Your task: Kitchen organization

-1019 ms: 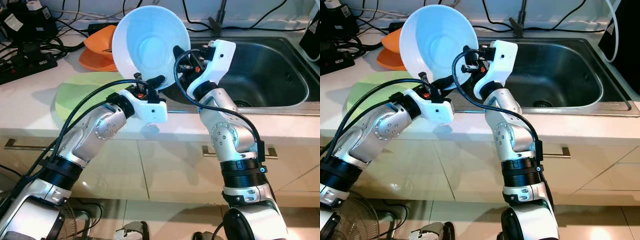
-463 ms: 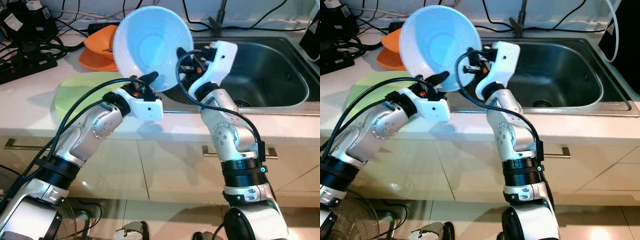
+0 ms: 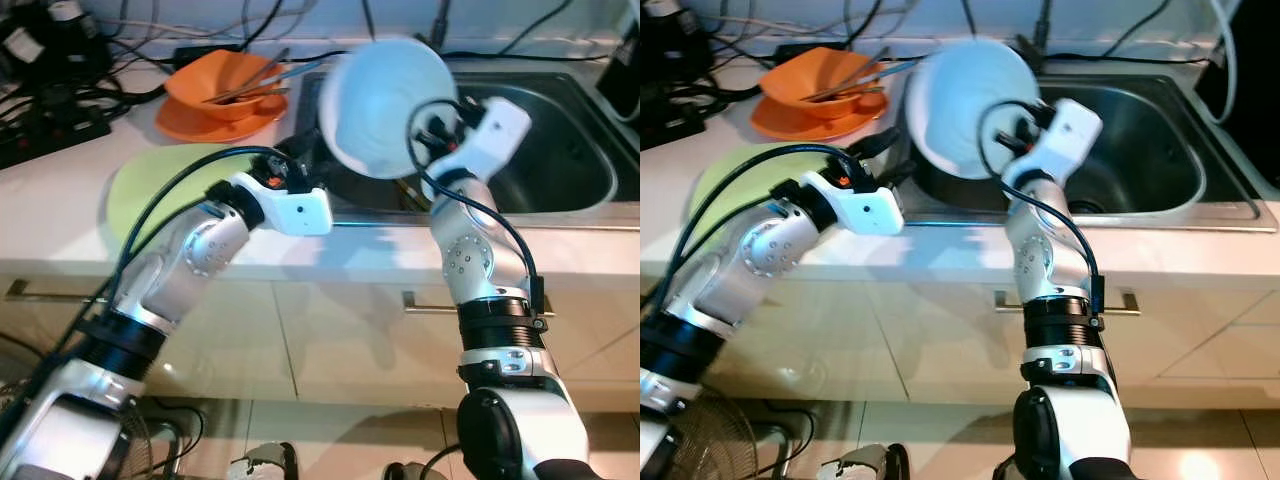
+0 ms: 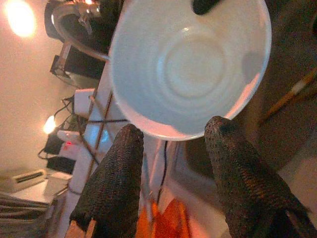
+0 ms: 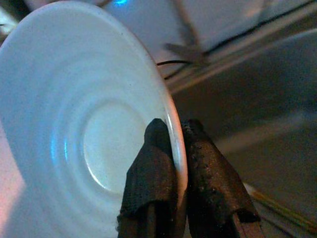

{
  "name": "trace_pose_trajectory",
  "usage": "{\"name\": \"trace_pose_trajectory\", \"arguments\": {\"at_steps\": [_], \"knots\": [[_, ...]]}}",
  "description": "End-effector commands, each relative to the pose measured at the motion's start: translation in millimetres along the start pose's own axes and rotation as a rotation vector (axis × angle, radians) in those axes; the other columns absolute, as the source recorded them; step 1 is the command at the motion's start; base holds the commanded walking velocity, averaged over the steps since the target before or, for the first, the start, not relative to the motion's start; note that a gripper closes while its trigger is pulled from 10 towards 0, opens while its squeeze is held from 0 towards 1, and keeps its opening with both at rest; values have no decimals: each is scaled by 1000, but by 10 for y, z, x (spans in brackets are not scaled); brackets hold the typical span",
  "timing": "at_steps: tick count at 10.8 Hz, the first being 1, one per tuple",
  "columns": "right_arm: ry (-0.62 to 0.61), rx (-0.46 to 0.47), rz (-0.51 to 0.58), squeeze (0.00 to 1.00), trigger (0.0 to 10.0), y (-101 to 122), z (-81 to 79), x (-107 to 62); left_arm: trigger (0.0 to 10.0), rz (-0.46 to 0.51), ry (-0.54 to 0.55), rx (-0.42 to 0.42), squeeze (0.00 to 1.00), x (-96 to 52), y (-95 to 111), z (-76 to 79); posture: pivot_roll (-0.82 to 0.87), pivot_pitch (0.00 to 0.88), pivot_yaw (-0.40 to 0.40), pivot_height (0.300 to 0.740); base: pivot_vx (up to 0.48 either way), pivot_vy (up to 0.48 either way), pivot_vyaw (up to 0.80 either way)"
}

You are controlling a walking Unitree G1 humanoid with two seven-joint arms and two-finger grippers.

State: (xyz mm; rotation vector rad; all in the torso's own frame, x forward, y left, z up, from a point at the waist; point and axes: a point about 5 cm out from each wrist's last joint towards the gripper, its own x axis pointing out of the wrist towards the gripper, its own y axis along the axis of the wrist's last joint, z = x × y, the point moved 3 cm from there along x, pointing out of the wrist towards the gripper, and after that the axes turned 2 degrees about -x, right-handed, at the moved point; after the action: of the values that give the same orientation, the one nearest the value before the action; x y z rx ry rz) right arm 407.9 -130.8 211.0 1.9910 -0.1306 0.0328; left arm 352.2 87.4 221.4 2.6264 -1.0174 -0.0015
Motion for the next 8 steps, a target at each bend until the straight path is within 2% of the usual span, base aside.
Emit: {"name": "trace_pose_trajectory", "arguments": {"at_steps": [1, 2, 3, 5, 7, 8], "knots": [[-13, -20, 72, 0, 1804, 185, -45, 60, 10000, 11, 26, -66, 0, -17, 31, -24, 126, 75, 45, 740, 0, 0, 0], [-75, -97, 82, 0, 10000, 187, 82, 110, 10000, -17, 80, -289, 0, 1, 30, -17, 129, 72, 45, 740, 0, 0, 0], [-136, -174, 78, 0, 10000, 152, 221, 157, 10000, -55, 85, -592, 0, 21, 40, 129, 129, 72, 44, 740, 0, 0, 0], [-192, -304, 85, 0, 10000, 132, 356, 198, 10000, -89, 168, -995, 0, 61, 133, 256, 138, 75, 42, 740, 0, 0, 0], [-170, -467, 65, 0, 10000, 39, 380, 249, 10000, -154, 65, -1109, 0, 76, 263, 504, 148, 77, 39, 740, 0, 0, 0], [-171, -505, 38, 0, 10000, -13, 404, 254, 10000, -166, 49, -1122, 0, 77, 288, 538, 152, 78, 40, 740, 0, 0, 0]]}}
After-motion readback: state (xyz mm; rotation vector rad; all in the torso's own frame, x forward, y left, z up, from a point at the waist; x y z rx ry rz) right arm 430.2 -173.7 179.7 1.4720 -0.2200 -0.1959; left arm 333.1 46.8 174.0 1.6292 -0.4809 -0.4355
